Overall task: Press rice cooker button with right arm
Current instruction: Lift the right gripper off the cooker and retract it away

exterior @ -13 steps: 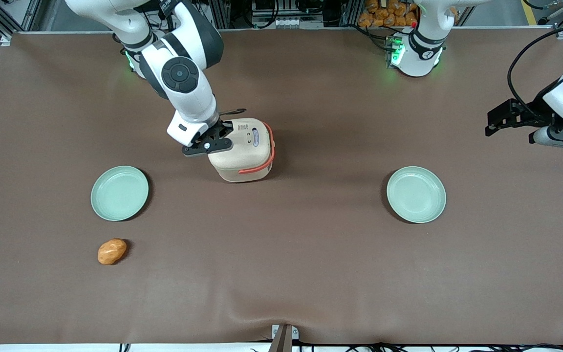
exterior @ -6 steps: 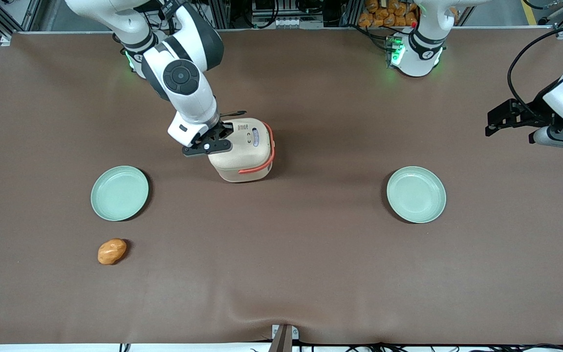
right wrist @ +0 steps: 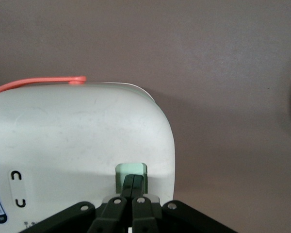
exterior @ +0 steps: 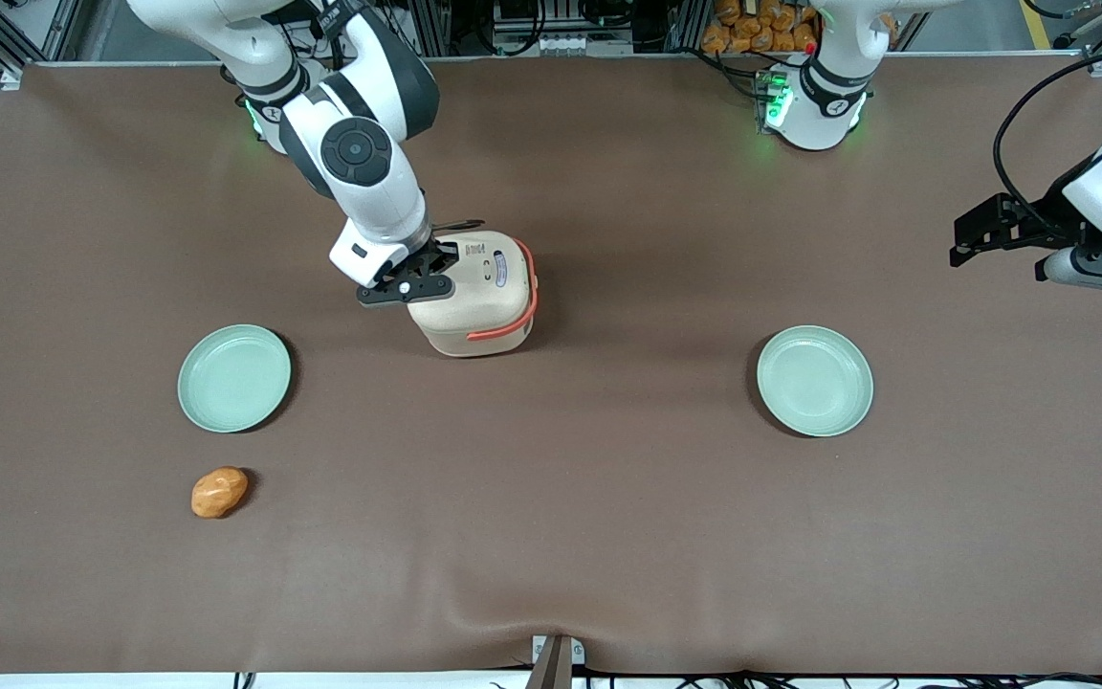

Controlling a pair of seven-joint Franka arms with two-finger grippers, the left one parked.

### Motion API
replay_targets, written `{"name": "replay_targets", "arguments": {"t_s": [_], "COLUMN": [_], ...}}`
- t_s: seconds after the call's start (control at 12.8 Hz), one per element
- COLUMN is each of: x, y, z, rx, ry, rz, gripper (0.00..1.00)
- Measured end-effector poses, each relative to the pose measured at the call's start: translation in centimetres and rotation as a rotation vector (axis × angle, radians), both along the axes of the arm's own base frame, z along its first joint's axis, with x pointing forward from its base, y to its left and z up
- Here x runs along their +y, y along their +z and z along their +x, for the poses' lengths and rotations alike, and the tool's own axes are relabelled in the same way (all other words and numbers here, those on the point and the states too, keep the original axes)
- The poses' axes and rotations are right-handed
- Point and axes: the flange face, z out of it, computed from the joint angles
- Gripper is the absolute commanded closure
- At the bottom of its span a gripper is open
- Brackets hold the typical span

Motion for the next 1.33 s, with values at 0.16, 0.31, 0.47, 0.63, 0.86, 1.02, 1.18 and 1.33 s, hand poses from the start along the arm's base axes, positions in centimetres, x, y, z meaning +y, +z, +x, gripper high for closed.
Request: {"name": "replay_targets", "arguments": {"t_s": [0.16,0.31,0.47,0.63,0.86,1.02,1.18,1.33], "x": [0.1,0.1,-1.5,-4.0,-8.3,-12.6,-17.7,-22.4], "y": [1.5,6.6,13.4,19.8,25.8,27.6,28.9,29.9], "z": [0.6,2.6,5.1,6.4,7.7,8.9,9.6,9.5], "rx": [0.009,-0.006,-0.038,-0.069,-0.108,-0.117,-0.12,-0.108], "ry": [-0.016,-0.038,-0.083,-0.131,-0.193,-0.161,-0.12,-0.123], "rz": [-0.01,-0.002,0.016,0.028,0.04,0.035,0.027,0.014], "gripper": [0.95,0.12,0.0,0.0,0.0,0.0,0.0,0.0]}}
